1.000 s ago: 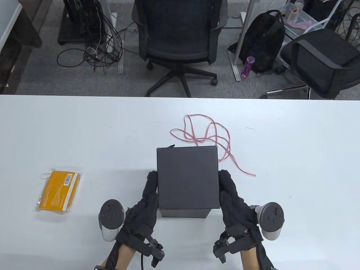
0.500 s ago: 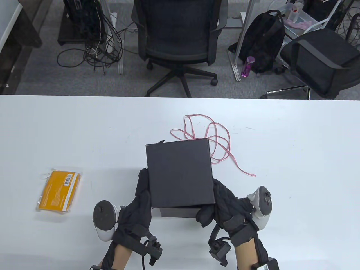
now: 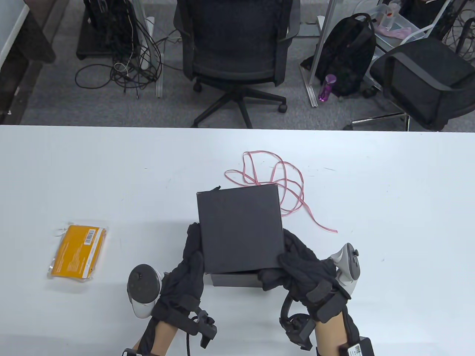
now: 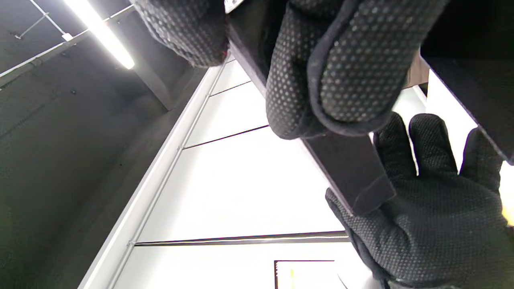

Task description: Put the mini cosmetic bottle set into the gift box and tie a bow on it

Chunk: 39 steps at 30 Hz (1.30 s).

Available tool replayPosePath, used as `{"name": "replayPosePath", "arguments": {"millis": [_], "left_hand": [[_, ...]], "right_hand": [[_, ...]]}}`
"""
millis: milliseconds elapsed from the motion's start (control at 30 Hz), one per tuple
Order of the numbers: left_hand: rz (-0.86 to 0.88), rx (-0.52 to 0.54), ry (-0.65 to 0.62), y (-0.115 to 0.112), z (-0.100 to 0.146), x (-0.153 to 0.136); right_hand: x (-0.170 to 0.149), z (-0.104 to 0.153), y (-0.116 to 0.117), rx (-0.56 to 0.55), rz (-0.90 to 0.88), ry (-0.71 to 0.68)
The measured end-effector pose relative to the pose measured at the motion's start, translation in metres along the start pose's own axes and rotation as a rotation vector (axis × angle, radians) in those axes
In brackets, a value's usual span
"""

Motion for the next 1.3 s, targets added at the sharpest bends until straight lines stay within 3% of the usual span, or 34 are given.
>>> {"name": "replayPosePath", "arguments": {"millis": [200,300,433,533,667,767,900,1000,1167,1300], "left_hand": [[-0.051,0.004,0.005,0.000,0.000,-0.003],[-0.073,0.051,-0.012,0.005,0.000,-0.004],[-0.076,0.140,0.011,0.021,0.002,-0.013],[-0.090,0.198,0.064,0.036,0.004,-0.029],[-0.111,0.234,0.138,0.047,0.007,-0.049],[-0.114,0.248,0.182,0.052,0.009,-0.061],[-0.121,0.244,0.212,0.052,0.010,-0.068],[-0.136,0.234,0.223,0.051,0.010,-0.071],[-0.151,0.220,0.239,0.049,0.010,-0.074],[-0.156,0.214,0.248,0.048,0.010,-0.076]], "right_hand": [[0.002,-0.001,-0.002,-0.005,0.011,-0.034],[0.004,-0.002,-0.001,0.015,0.098,-0.062],[0.016,-0.001,0.003,0.058,0.199,-0.129],[0.033,0.005,-0.003,0.018,0.228,-0.199],[0.058,0.019,-0.023,-0.147,0.405,-0.272],[0.071,0.031,-0.045,-0.350,0.597,-0.289],[0.075,0.042,-0.071,-0.548,0.913,-0.228],[0.071,0.051,-0.092,-0.693,1.151,-0.134],[0.060,0.069,-0.130,-0.891,1.549,0.157],[0.052,0.087,-0.156,-0.996,1.675,0.342]]}}
Point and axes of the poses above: the tracker on the back of each hand, its own x axis roughly to the thumb side, its own z axis roughly from the fingertips to the wrist, y = z × x, the point moved 4 cm from there along -z, roughly from the wrist to the fingertips, and after that the axes turned 7 degrees about -z, right-handed, at the moved point
